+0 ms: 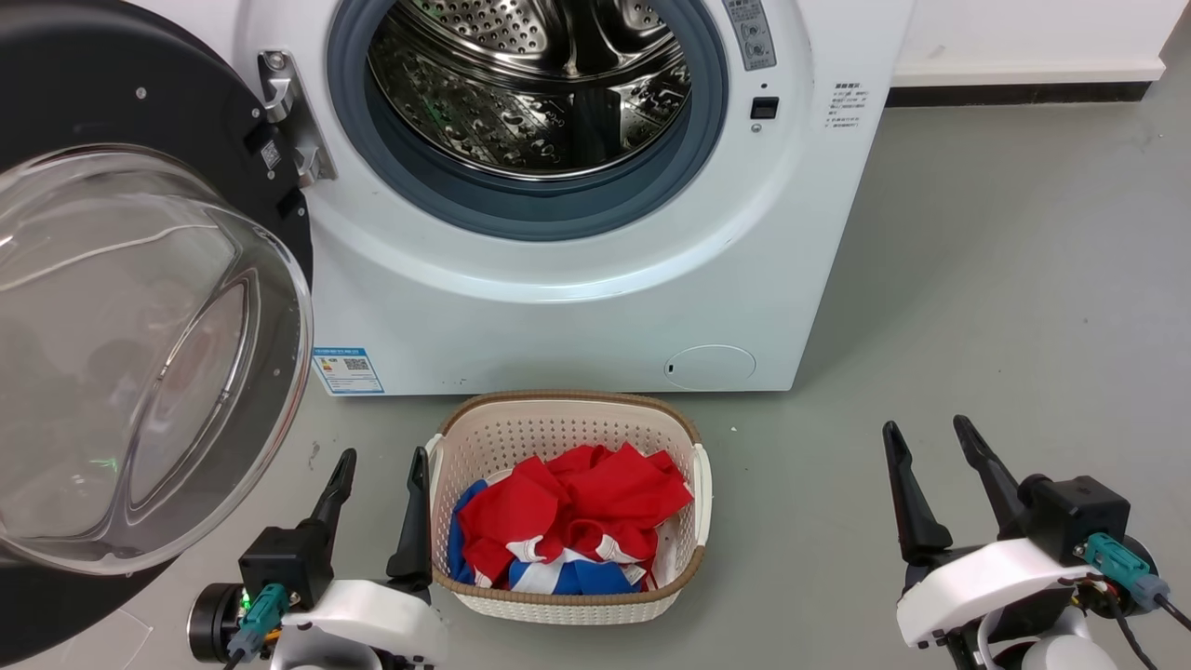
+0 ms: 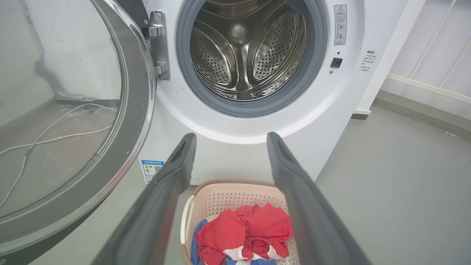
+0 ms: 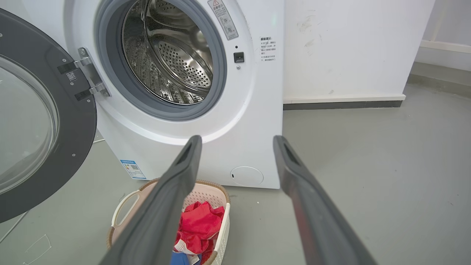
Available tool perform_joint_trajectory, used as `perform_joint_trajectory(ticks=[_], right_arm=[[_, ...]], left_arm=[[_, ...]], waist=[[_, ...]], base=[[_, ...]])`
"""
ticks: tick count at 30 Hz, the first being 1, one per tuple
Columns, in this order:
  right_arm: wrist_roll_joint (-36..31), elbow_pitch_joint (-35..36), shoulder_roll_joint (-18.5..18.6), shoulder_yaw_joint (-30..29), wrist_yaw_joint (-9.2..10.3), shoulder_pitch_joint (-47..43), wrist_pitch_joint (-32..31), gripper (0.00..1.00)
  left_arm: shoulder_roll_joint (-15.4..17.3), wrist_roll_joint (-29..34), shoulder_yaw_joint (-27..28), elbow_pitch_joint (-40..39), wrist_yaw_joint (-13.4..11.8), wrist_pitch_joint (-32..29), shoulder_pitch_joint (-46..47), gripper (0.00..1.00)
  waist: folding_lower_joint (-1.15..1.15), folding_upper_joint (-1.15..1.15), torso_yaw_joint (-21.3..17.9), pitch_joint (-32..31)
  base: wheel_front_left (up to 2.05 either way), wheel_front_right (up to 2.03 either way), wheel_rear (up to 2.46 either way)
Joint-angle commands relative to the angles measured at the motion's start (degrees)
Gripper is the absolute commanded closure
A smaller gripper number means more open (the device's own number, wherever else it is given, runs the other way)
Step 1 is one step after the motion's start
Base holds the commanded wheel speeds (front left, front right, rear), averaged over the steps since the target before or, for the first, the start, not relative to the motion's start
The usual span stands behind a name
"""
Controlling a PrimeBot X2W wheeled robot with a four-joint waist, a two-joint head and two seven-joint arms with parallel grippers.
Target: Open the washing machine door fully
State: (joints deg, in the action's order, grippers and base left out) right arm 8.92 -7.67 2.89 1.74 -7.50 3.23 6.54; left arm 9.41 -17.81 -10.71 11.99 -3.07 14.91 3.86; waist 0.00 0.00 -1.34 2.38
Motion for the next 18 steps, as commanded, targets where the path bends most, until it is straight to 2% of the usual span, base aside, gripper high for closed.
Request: perform_joint_trajectory(ticks=[1, 4, 5, 8, 18], right_arm=[[0.3, -0.2, 0.0, 0.0, 0.02, 0.2, 0.2, 0.0], [0.4, -0.2, 0.0, 0.1, 0.02, 0.2, 0.3, 0.0], [0.1, -0.1, 0.0, 0.1, 0.0, 0.0, 0.0, 1.0], [0.2, -1.4, 0.0, 0.1, 0.0, -0.8, 0.0, 1.0], [12.0, -1.9, 0.4, -0.5, 0.0, -0.3, -1.4, 1.0]], left_arm=[[-0.1, 0.3, 0.2, 0.0, 0.2, 0.4, 0.3, 0.0], [-0.1, 0.5, 0.4, 0.1, 0.3, 0.4, 0.5, 0.0], [-0.1, 0.2, 0.2, 0.1, 0.1, 0.0, 0.0, 1.0], [-0.5, 0.0, 0.1, 1.4, 0.1, -0.2, -0.6, 1.0], [-1.3, -10.1, 2.5, 1.6, 1.5, -3.2, -0.1, 1.0]], waist=[[0.0, 0.0, 0.0, 0.1], [0.0, 0.0, -0.1, 0.2], [0.0, 0.0, -0.1, 0.2], [0.0, 0.0, -0.1, 0.2], [0.0, 0.0, 0.0, 0.0]], base=[[0.0, 0.0, 0.0], [0.0, 0.0, 0.0], [0.0, 0.0, 0.0], [0.0, 0.0, 0.0], [0.0, 0.0, 0.0]])
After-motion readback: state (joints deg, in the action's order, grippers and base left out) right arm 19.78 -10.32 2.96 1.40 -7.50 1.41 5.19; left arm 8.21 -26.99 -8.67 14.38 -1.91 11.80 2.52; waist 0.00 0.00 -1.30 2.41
